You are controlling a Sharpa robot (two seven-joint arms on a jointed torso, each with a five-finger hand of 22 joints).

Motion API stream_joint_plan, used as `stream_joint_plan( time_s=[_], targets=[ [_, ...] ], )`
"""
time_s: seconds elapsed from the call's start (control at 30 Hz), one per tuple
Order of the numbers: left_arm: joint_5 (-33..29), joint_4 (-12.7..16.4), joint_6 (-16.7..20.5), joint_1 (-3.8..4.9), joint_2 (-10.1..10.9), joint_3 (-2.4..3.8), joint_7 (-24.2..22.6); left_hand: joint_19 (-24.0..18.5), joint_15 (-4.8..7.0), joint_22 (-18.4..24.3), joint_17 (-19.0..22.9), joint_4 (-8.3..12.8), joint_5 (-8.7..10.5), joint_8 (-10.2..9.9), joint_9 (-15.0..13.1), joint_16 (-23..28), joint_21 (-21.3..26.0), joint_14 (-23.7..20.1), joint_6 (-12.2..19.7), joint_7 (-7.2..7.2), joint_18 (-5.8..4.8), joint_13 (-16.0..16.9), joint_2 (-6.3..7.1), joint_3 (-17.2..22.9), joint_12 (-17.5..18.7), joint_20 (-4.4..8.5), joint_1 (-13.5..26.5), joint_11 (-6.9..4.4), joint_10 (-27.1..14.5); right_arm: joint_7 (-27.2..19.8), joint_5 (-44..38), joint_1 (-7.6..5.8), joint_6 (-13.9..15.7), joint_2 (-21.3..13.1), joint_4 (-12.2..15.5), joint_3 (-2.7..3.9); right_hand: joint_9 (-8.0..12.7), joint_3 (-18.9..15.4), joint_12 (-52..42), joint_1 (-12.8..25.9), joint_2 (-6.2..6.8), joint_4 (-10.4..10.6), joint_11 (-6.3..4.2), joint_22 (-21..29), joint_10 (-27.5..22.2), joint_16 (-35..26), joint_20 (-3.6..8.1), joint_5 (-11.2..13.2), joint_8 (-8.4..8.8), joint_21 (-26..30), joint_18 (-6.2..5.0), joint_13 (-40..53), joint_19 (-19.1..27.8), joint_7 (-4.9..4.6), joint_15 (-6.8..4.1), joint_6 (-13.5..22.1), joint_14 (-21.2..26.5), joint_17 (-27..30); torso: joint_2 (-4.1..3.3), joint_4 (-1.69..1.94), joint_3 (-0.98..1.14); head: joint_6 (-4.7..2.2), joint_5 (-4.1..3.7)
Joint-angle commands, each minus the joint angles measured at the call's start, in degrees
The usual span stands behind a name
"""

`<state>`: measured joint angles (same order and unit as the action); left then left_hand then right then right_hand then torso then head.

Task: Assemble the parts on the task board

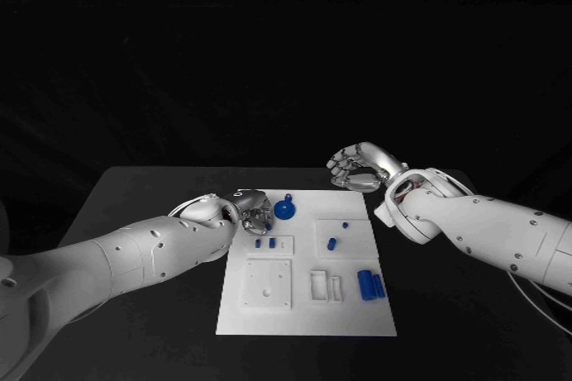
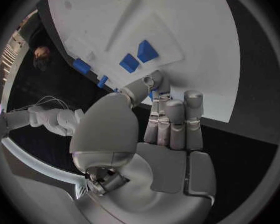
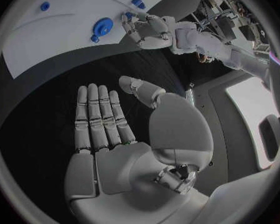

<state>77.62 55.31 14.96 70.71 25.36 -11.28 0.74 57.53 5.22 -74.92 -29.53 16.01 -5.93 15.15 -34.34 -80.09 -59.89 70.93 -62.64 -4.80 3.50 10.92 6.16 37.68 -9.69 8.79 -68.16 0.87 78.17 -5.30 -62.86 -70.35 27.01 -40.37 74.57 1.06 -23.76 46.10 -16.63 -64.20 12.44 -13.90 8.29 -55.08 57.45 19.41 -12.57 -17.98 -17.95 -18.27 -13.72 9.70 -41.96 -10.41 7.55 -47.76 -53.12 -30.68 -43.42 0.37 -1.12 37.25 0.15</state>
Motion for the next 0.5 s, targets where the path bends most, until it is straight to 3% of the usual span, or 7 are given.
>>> stream_joint_plan(
  time_s=[0.03, 0.1, 0.23, 0.5],
  targets=[
    [-0.9, 0.2, -1.3, -0.46, -0.1, -0.27, -0.6, -0.1, 0.25, -0.9, 0.1, -0.1, -0.28, 0.1, 0.1, 0.3, -0.2, 0.0, -0.5, -0.12, 3.31, 0.1, -0.58, 0.2, 0.2, 1.92, 0.2, 0.09, 0.4, -0.5, -0.1, 0.0, -0.5, 0.0, 0.1, 0.03, 0.1, -0.2, 0.3, -0.7, 0.0, 0.0, 0.06, -0.1, 0.4, -0.2, 0.0, -0.4, -0.25, 0.2, 0.0, -0.1, 0.5, -0.06, 0.21, -0.1, 0.3, 0.1, 0.03, 0.03, -0.02, 0.08, -0.08],
    [-2.5, 0.3, -0.9, -0.46, 0.0, -0.28, -1.2, -0.5, 0.07, -0.8, 0.3, 0.0, -0.26, -0.4, 0.2, 0.8, 0.0, -0.7, 0.2, -0.39, 3.18, 0.0, -0.52, 0.3, 0.6, 1.86, 0.3, 0.25, 0.0, -0.5, -0.1, 0.0, -0.5, 0.0, 0.1, 0.03, 0.1, -0.2, 0.3, -0.7, 0.01, 0.0, 0.06, -0.1, 0.4, -0.2, 0.0, -0.4, -0.25, 0.2, 0.0, -0.1, 0.5, -0.05, 0.21, -0.1, 0.3, 0.1, 0.03, 0.06, 0.0, 0.13, -0.12],
    [-3.3, 0.5, 0.6, -0.46, 0.2, -0.28, -2.0, -1.4, -0.18, -0.7, 0.7, 0.2, 0.2, -3.2, 1.6, 1.6, 0.5, -1.6, 5.5, -2.3, 2.88, 0.0, 0.4, 0.6, 1.1, 1.66, -0.3, 0.51, -0.2, -0.5, -0.1, 0.0, -0.5, 0.0, 0.0, 0.03, 0.1, -0.2, 0.4, -0.7, 0.02, 0.0, 0.06, -0.1, 0.4, -0.2, 0.0, -0.4, -0.25, 0.2, 0.0, -0.1, 0.5, -0.05, 0.21, -0.1, 0.3, 0.1, 0.05, 0.09, -0.02, 0.06, -0.22],
    [-3.7, 0.3, 1.2, -0.45, 0.5, -0.27, -1.8, -1.5, -0.48, -0.7, 0.8, 0.0, 0.5, -5.3, 2.8, 1.8, 0.6, -1.8, 9.6, -2.66, 2.74, 0.0, 1.59, 0.3, 1.8, 1.44, -0.8, 0.83, -0.7, -0.2, -0.1, 0.0, -1.1, 0.0, -0.2, 0.03, 0.2, -0.4, 0.6, -0.7, 0.22, 0.0, 0.16, -0.1, 0.3, -0.5, -0.08, -0.4, -0.18, 0.5, 0.06, -0.5, 0.8, -0.08, 0.43, 0.0, 0.6, 0.2, 0.02, 0.02, -0.06, 0.02, -0.21]
  ],
)
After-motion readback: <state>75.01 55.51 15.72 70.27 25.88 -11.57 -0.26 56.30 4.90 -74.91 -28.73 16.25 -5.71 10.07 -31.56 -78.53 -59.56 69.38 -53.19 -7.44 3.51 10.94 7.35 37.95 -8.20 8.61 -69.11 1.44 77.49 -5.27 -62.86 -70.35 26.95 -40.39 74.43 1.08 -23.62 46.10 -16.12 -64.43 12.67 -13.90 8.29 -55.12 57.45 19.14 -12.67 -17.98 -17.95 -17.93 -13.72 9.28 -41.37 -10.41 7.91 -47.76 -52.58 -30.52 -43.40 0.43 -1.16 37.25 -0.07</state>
